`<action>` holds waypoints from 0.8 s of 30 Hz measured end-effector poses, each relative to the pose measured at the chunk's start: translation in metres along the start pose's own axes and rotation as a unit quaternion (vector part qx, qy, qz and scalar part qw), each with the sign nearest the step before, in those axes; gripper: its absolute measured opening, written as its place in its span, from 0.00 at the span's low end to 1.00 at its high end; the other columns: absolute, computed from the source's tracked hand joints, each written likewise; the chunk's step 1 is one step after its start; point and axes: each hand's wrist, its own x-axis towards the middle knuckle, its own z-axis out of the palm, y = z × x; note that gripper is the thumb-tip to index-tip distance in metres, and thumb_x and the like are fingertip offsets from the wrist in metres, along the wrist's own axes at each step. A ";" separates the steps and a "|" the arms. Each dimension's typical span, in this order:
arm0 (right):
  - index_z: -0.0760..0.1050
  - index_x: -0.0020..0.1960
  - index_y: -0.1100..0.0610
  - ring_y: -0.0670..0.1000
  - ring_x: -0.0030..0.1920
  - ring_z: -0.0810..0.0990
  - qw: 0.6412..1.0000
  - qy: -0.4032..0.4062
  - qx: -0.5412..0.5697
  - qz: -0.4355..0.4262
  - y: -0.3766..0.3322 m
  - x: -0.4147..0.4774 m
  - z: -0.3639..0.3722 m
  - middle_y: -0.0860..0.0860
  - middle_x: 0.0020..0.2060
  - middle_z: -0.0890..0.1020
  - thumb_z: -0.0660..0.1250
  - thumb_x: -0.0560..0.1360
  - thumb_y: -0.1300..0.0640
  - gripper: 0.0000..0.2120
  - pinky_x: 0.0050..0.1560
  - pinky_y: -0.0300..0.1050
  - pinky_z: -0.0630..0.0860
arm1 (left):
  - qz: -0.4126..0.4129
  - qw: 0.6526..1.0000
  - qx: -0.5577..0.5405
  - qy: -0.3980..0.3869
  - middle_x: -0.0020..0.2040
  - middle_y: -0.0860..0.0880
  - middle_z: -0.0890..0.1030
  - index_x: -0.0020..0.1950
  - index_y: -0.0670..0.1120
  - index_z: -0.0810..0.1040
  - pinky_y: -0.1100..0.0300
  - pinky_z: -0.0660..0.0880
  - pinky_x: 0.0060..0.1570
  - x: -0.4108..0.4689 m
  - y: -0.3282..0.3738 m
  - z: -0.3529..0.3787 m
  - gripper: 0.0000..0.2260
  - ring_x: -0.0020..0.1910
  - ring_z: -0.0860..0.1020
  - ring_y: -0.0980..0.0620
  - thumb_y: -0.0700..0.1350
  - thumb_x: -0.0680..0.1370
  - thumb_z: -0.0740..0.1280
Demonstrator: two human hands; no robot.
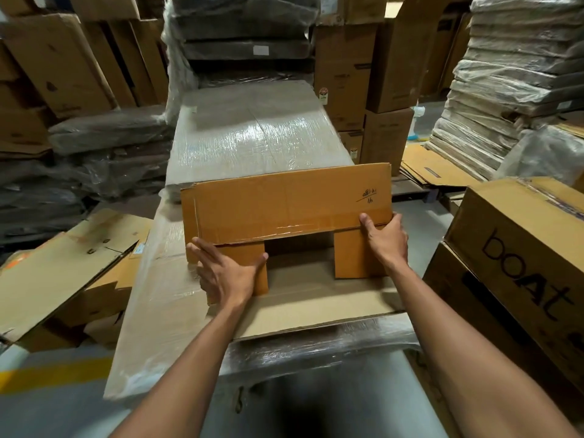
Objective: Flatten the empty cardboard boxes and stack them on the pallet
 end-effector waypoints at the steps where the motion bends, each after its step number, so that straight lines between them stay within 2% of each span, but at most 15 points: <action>1: 0.63 0.73 0.56 0.62 0.69 0.71 1.000 0.024 -0.003 0.011 -0.001 -0.004 0.001 0.58 0.70 0.72 0.69 0.76 0.35 0.35 0.67 0.61 0.70 | -0.012 1.000 -0.005 0.002 0.82 0.41 0.37 0.81 0.45 0.31 0.35 0.56 0.75 0.003 0.002 0.001 0.69 0.79 0.55 0.32 0.71 0.61 0.75; 3: 0.66 0.67 0.55 0.60 0.66 0.72 0.994 0.104 0.022 0.013 -0.006 -0.020 0.005 0.56 0.66 0.73 0.69 0.77 0.40 0.27 0.65 0.60 0.71 | -0.026 1.000 -0.011 0.007 0.83 0.42 0.39 0.81 0.45 0.31 0.34 0.56 0.74 0.009 0.007 0.003 0.70 0.78 0.55 0.31 0.71 0.60 0.76; 5: 0.71 0.57 0.55 0.56 0.56 0.78 0.986 0.140 0.094 -0.020 -0.009 -0.040 0.012 0.53 0.54 0.79 0.69 0.78 0.47 0.15 0.58 0.56 0.76 | -0.033 0.999 -0.003 0.010 0.83 0.43 0.39 0.81 0.46 0.30 0.33 0.58 0.74 0.015 0.010 0.003 0.70 0.78 0.57 0.30 0.72 0.60 0.76; 7: 0.76 0.50 0.56 0.54 0.48 0.83 0.989 0.051 0.139 -0.022 -0.011 -0.057 0.025 0.50 0.44 0.82 0.69 0.79 0.53 0.06 0.47 0.47 0.79 | -0.040 0.999 0.007 0.012 0.83 0.44 0.39 0.81 0.44 0.31 0.34 0.59 0.73 0.019 0.015 0.003 0.70 0.77 0.58 0.31 0.72 0.61 0.76; 8: 0.79 0.51 0.57 0.54 0.48 0.84 0.986 -0.023 0.162 0.003 -0.014 -0.063 0.031 0.51 0.44 0.84 0.70 0.79 0.56 0.04 0.46 0.45 0.80 | -0.045 0.999 0.016 0.011 0.83 0.44 0.38 0.81 0.43 0.32 0.35 0.60 0.72 0.022 0.016 0.003 0.70 0.76 0.59 0.31 0.72 0.61 0.76; 9: 0.79 0.53 0.59 0.54 0.49 0.86 0.972 -0.093 0.212 0.045 -0.017 -0.065 0.037 0.53 0.46 0.85 0.70 0.79 0.59 0.04 0.48 0.46 0.82 | -0.050 0.998 0.033 0.008 0.83 0.44 0.37 0.81 0.42 0.34 0.36 0.62 0.71 0.024 0.019 0.002 0.70 0.75 0.61 0.31 0.73 0.61 0.75; 11: 0.78 0.51 0.63 0.56 0.53 0.85 0.903 -0.190 0.361 0.132 -0.031 -0.070 0.045 0.57 0.48 0.85 0.67 0.79 0.66 0.02 0.59 0.50 0.81 | -0.059 0.995 0.081 -0.003 0.82 0.43 0.34 0.82 0.38 0.44 0.38 0.65 0.69 0.030 0.023 0.001 0.67 0.73 0.63 0.31 0.75 0.61 0.73; 13: 0.76 0.46 0.62 0.55 0.52 0.82 0.852 -0.214 0.451 0.158 -0.046 -0.071 0.047 0.57 0.45 0.83 0.64 0.78 0.71 0.06 0.65 0.54 0.77 | -0.042 0.992 0.119 -0.023 0.81 0.40 0.35 0.80 0.38 0.56 0.36 0.65 0.69 0.033 0.026 0.001 0.59 0.74 0.61 0.28 0.76 0.63 0.71; 15: 0.74 0.45 0.61 0.53 0.50 0.82 0.849 -0.220 0.467 0.111 -0.061 -0.071 0.045 0.57 0.45 0.81 0.63 0.78 0.72 0.08 0.65 0.55 0.78 | -0.003 0.988 0.148 -0.049 0.82 0.37 0.41 0.75 0.41 0.65 0.30 0.61 0.70 0.031 0.025 0.000 0.50 0.76 0.55 0.26 0.75 0.66 0.70; 16: 0.75 0.48 0.62 0.54 0.52 0.82 0.861 -0.215 0.456 0.070 -0.069 -0.073 0.041 0.58 0.48 0.81 0.63 0.78 0.72 0.07 0.63 0.56 0.79 | 0.010 0.985 0.163 -0.054 0.82 0.38 0.42 0.75 0.44 0.66 0.28 0.60 0.70 0.029 0.024 0.000 0.48 0.76 0.53 0.26 0.75 0.66 0.70; 17: 0.75 0.55 0.63 0.56 0.54 0.83 0.870 -0.209 0.447 0.025 -0.078 -0.073 0.038 0.59 0.52 0.81 0.64 0.77 0.71 0.09 0.62 0.56 0.80 | 0.022 0.983 0.175 -0.050 0.82 0.39 0.38 0.76 0.46 0.65 0.28 0.61 0.69 0.028 0.023 -0.001 0.48 0.76 0.53 0.25 0.75 0.66 0.70; 18: 0.73 0.64 0.63 0.56 0.57 0.82 0.884 -0.201 0.421 -0.026 -0.086 -0.072 0.033 0.59 0.57 0.80 0.65 0.76 0.70 0.17 0.61 0.55 0.81 | 0.034 0.983 0.178 -0.042 0.81 0.41 0.33 0.79 0.50 0.59 0.28 0.61 0.69 0.026 0.022 -0.002 0.51 0.76 0.54 0.25 0.75 0.65 0.71; 20: 0.64 0.77 0.62 0.55 0.62 0.80 0.915 -0.170 0.343 -0.124 -0.104 -0.067 0.025 0.58 0.64 0.78 0.67 0.75 0.69 0.31 0.64 0.53 0.79 | 0.059 0.985 0.158 -0.040 0.78 0.43 0.26 0.82 0.57 0.40 0.28 0.62 0.69 0.025 0.022 -0.006 0.58 0.76 0.54 0.24 0.73 0.65 0.73; 22: 0.58 0.81 0.61 0.53 0.69 0.76 0.945 -0.123 0.217 -0.211 -0.125 -0.059 0.019 0.57 0.73 0.72 0.68 0.76 0.66 0.36 0.69 0.44 0.74 | 0.069 0.987 0.136 -0.050 0.79 0.44 0.26 0.79 0.61 0.29 0.28 0.61 0.69 0.028 0.025 -0.008 0.62 0.76 0.53 0.24 0.70 0.65 0.75; 24: 0.55 0.82 0.61 0.53 0.69 0.74 0.957 -0.090 0.094 -0.258 -0.142 -0.047 0.016 0.57 0.78 0.66 0.67 0.76 0.65 0.38 0.65 0.31 0.71 | 0.060 0.988 0.134 -0.052 0.80 0.44 0.28 0.78 0.62 0.28 0.29 0.62 0.68 0.033 0.030 -0.009 0.63 0.76 0.53 0.24 0.69 0.65 0.77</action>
